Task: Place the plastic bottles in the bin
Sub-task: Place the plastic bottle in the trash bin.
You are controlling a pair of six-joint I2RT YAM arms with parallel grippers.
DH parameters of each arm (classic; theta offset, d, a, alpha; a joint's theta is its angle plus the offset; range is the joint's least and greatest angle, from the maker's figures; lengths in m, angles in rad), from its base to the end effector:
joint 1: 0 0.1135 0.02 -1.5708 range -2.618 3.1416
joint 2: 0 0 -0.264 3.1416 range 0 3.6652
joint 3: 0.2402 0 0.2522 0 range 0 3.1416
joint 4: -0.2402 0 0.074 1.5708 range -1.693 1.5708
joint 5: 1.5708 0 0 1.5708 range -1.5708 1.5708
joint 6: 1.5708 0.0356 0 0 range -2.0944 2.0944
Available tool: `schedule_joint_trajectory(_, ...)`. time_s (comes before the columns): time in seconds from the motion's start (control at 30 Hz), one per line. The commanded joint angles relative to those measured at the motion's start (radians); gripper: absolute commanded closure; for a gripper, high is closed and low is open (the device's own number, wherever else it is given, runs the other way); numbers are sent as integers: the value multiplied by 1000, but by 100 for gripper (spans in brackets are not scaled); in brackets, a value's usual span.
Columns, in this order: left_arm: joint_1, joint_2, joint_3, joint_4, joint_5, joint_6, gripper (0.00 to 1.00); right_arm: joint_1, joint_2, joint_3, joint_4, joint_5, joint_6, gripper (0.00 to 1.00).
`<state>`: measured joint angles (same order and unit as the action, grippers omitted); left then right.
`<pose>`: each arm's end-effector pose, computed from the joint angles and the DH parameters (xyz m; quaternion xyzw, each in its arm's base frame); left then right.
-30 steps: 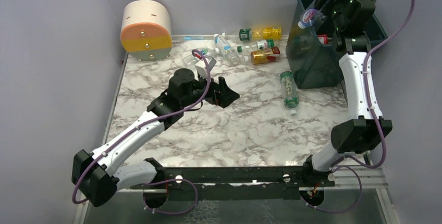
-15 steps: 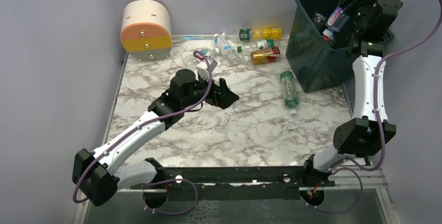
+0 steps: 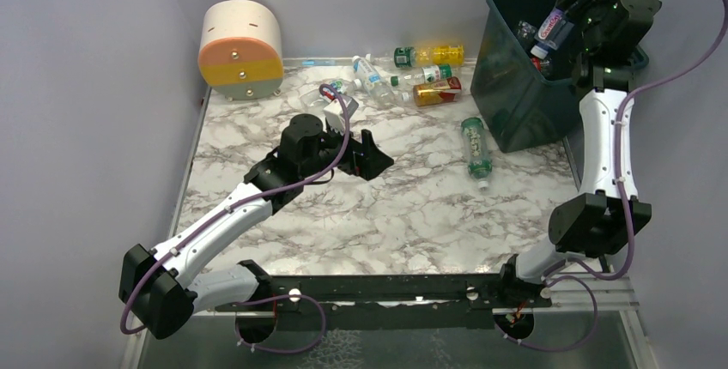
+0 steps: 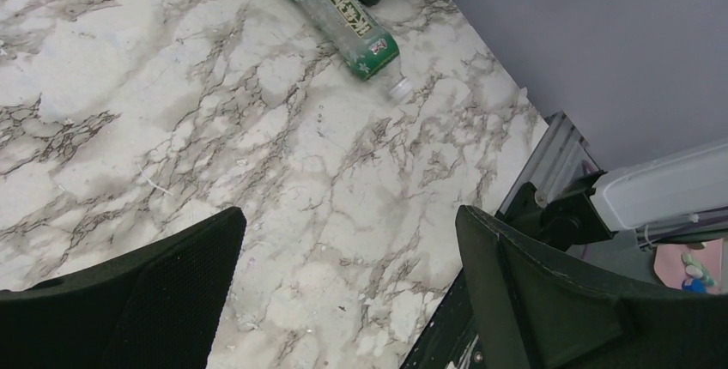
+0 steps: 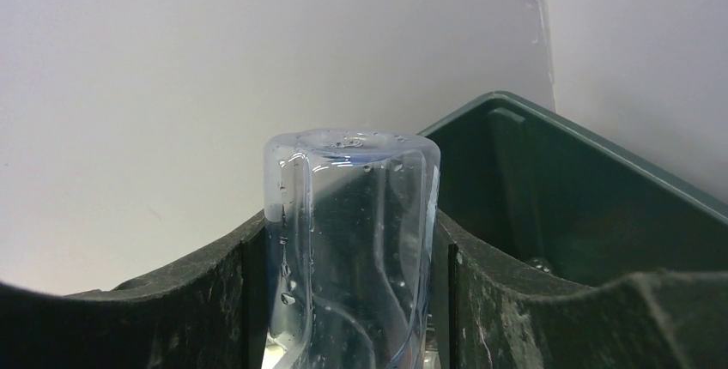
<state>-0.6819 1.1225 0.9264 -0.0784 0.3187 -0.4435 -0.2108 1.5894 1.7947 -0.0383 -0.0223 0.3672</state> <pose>0.1958 -0.1734 0.3333 0.1887 0.7701 -0.4250 0.4367 0.3527 -0.0747 0.5043 0.1758 0.6213 0.0668 0.7607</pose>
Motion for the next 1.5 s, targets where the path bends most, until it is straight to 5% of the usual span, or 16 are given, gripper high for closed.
schedule_joint_trajectory(0.0, 2, 3, 1, 1, -9, 15, 1, -4, 30, -9, 24, 51, -29, 40)
schedule_joint_trajectory(0.27, 2, 6, 3, -2, -7, 14, 1, -9, 63, -26, -6, 25, -14, 32)
schedule_joint_trajectory(0.4, 2, 14, 2, 0, -3, 13, 1, -9, 59, -43, -19, -1, 8, 18)
schedule_joint_trajectory(0.8, 1, 129, 17, 79, 41, -34, 1, -9, -48, -111, -36, -248, 78, 12)
schedule_joint_trajectory(0.93, -3, 218, 51, 120, 72, -69, 1, 13, -107, -100, -59, -380, 70, 0)
schedule_joint_trajectory(1.13, -43, 421, 155, 198, 115, -209, 1, 102, -219, -116, -150, -467, 28, 1)
schedule_joint_trajectory(1.47, -200, 917, 596, 163, 57, -359, 1, 184, -454, -349, -298, -478, -14, 0)
